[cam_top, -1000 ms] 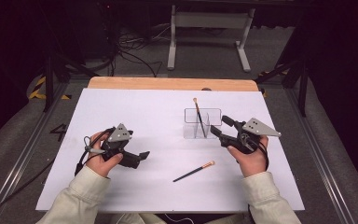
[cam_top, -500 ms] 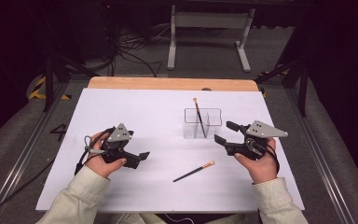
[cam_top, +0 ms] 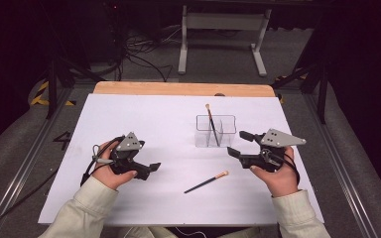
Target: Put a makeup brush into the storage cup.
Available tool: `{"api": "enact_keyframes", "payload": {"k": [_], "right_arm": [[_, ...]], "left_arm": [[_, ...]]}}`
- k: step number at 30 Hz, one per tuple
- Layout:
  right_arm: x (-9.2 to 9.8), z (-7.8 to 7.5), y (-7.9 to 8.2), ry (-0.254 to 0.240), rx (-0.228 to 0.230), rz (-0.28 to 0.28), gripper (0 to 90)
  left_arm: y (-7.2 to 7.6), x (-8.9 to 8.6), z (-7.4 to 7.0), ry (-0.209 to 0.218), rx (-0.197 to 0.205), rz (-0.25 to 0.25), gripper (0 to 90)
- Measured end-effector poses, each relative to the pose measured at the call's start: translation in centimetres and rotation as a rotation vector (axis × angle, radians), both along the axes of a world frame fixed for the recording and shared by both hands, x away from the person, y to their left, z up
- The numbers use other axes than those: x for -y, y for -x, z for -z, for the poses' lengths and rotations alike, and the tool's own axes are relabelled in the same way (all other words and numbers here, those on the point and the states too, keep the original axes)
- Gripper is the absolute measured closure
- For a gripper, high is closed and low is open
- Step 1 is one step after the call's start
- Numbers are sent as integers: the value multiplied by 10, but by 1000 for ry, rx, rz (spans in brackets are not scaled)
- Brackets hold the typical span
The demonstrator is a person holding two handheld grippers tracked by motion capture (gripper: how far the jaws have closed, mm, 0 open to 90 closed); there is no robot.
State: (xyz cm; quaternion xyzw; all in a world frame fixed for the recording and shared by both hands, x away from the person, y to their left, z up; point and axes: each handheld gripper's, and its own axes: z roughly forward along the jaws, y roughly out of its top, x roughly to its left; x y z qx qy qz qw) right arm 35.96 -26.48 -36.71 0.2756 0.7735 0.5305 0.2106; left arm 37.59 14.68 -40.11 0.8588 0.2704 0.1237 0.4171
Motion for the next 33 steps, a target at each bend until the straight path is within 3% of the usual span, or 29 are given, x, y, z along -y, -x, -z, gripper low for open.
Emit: {"api": "enact_keyframes", "payload": {"k": [7, 10, 21, 33], "right_arm": [[2, 1, 0, 38, -30, -31, 292], [3, 0, 0, 30, -31, -27, 289], [24, 1, 6, -6, -6, 57, 279], [41, 1, 7, -40, 3, 91, 283]], "left_arm": [[1, 10, -3, -14, -15, 38, 85], [0, 14, -4, -14, -18, 52, 87], [-6, 48, -9, -3, -38, 133, 90], [-8, 77, -6, -40, -74, 177, 101]]}}
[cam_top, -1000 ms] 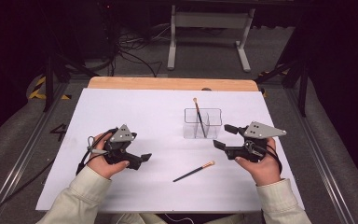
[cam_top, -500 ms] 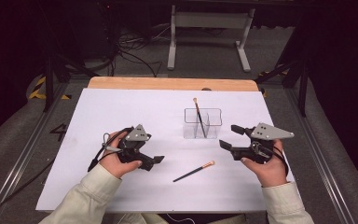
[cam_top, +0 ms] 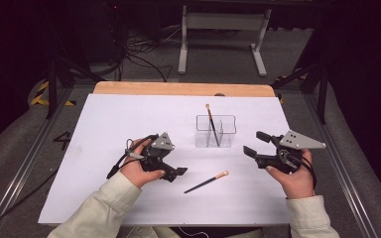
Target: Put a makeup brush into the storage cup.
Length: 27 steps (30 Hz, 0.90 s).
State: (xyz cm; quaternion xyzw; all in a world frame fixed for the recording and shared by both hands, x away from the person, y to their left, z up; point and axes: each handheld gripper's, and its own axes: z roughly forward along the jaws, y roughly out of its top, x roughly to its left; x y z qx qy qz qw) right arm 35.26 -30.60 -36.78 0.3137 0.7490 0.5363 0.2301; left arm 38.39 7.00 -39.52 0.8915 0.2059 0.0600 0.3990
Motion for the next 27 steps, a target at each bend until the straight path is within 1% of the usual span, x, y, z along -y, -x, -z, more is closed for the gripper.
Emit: {"api": "enact_keyframes", "payload": {"k": [3, 6, 7, 12, 13, 15, 17, 19, 20, 21, 22, 24, 27], "right_arm": [[3, 1, -1, -4, -4, 7, 283], [5, 1, -2, -9, -2, 13, 283], [5, 1, -2, -9, -2, 13, 283], [8, 0, -1, -15, 3, 20, 284], [9, 0, -1, -18, 2, 23, 285], [9, 1, -1, -21, 2, 22, 290], [8, 2, -2, -19, -5, 22, 291], [8, 3, -2, -19, -10, 19, 291], [8, 3, -2, -17, -11, 19, 291], [8, 3, -2, -20, -11, 19, 291], [9, 3, -2, -20, -10, 19, 292], [9, 2, -2, -21, -9, 19, 293], [10, 2, -1, -25, -6, 24, 293]], "left_arm": [[1, 10, -1, -3, -2, 18, 112], [2, 19, 0, -13, -14, 27, 123], [2, 19, 0, -13, -14, 27, 132], [1, 30, 1, -45, -38, 46, 170], [1, 31, 1, -44, -43, 46, 179], [0, 35, 2, -57, -64, 59, 193], [0, 39, 2, -67, -73, 64, 211], [-1, 43, 3, -98, -89, 66, 236], [-2, 45, 4, -114, -93, 67, 237], [-2, 48, 4, -131, -106, 65, 240], [-2, 48, 4, -131, -106, 65, 251], [-1, 51, 5, -158, -115, 72, 251], [0, 56, 5, -203, -144, 67, 276]]}}
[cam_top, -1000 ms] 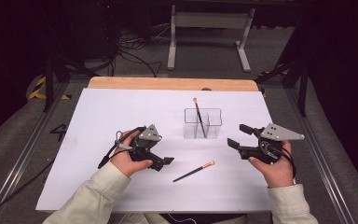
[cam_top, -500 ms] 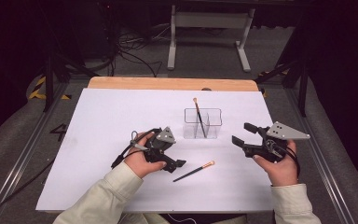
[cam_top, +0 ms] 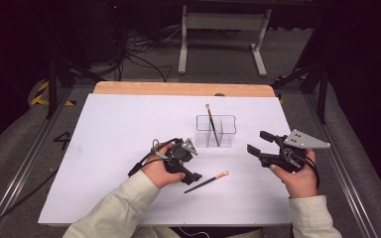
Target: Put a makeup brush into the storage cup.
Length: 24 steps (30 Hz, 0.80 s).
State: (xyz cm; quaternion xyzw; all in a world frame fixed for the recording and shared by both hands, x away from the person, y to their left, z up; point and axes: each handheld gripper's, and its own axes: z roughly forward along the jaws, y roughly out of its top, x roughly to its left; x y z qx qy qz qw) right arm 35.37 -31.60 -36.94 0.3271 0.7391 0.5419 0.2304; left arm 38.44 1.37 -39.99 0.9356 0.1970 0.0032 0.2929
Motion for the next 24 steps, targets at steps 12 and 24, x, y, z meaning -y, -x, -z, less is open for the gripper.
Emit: {"api": "enact_keyframes", "payload": {"k": [12, 24], "right_arm": [[-2, 4, -1, 10, -14, -10, 300], [-7, 8, -2, 15, -27, -23, 302]], "left_arm": [[2, 16, 4, -143, -46, 14, 329], [2, 19, 12, -225, -97, 27, 363]]}}
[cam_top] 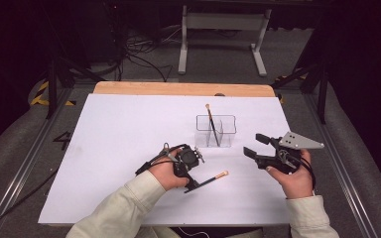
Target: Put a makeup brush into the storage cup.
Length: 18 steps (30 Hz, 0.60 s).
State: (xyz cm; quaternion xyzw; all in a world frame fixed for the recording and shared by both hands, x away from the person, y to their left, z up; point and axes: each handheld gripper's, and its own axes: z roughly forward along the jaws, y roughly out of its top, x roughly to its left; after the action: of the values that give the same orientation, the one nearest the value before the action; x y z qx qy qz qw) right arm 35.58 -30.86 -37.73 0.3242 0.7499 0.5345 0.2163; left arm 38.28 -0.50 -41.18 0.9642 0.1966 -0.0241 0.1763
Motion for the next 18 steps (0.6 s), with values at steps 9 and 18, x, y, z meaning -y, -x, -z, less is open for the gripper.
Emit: {"api": "enact_keyframes", "payload": {"k": [9, 18], "right_arm": [[-1, 1, 0, -4, -6, -3, 303], [0, 1, 0, -26, -13, -5, 305]], "left_arm": [[0, 7, 3, -62, -21, 23, 407], [-2, 16, 6, -107, -26, 40, 460]]}}
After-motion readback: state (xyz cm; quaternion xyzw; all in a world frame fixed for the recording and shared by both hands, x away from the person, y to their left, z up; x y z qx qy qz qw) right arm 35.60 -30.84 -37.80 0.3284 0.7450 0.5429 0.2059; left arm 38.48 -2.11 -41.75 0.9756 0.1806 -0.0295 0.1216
